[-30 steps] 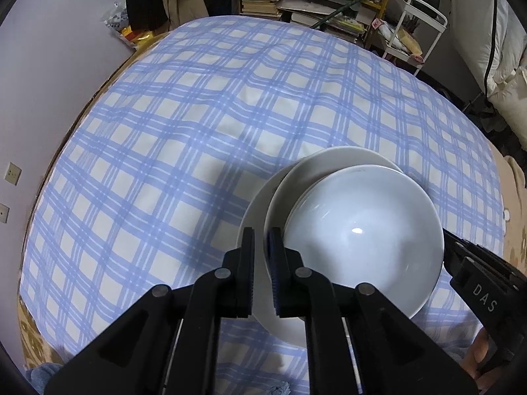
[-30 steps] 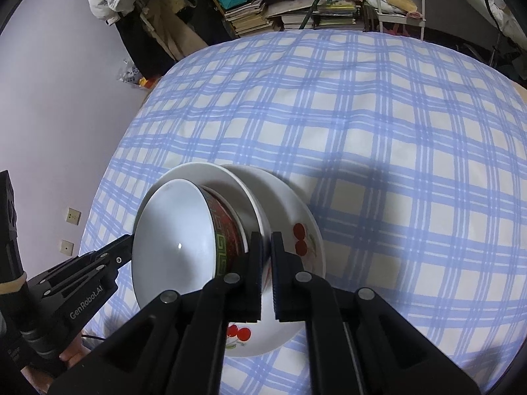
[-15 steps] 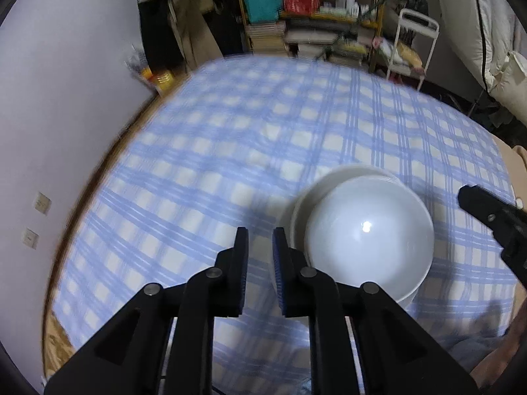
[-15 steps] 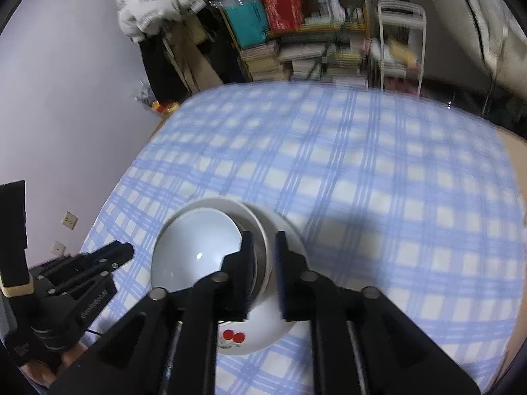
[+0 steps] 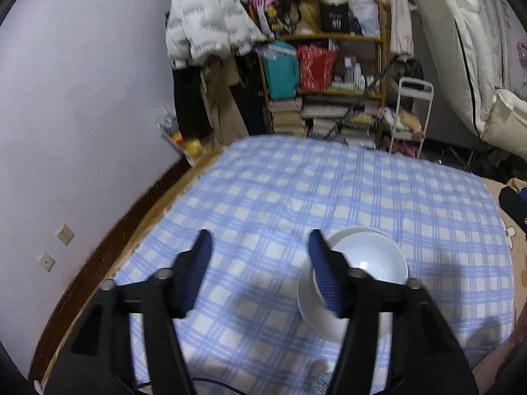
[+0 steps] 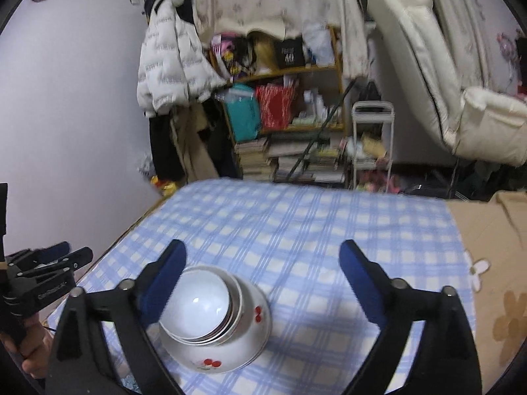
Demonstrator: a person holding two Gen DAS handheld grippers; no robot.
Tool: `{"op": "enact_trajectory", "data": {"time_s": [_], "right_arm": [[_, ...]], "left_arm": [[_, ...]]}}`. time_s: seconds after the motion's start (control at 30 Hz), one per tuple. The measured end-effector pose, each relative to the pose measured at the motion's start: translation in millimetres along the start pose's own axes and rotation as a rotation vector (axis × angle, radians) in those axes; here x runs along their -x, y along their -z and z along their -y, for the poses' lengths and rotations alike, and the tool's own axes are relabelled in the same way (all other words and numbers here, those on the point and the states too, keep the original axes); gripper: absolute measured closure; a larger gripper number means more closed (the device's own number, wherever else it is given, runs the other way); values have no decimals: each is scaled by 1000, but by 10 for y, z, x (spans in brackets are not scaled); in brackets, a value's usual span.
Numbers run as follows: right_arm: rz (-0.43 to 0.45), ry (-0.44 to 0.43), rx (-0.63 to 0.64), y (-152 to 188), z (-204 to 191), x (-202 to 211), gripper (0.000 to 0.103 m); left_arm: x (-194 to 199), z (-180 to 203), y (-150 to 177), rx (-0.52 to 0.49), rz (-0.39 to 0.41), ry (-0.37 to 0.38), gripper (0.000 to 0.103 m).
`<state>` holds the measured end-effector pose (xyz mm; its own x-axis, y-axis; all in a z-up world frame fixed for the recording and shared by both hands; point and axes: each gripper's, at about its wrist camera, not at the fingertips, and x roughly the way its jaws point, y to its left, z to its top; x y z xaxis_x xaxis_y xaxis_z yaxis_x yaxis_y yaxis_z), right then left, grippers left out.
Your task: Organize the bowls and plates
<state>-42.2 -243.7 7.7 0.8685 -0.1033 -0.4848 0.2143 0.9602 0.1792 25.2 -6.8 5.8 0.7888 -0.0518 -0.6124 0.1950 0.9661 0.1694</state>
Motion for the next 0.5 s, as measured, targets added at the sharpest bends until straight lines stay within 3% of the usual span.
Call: {"op": "enact_trajectory", "data": {"time_s": [0.33, 0.5], "right_arm": [[70, 50, 46, 31, -44, 152, 0], [66, 58, 66, 57, -88, 114, 0]], "left_arm": [[211, -100, 136, 23, 133, -4, 6], [211, -59, 162, -3, 167, -26, 5]]}}
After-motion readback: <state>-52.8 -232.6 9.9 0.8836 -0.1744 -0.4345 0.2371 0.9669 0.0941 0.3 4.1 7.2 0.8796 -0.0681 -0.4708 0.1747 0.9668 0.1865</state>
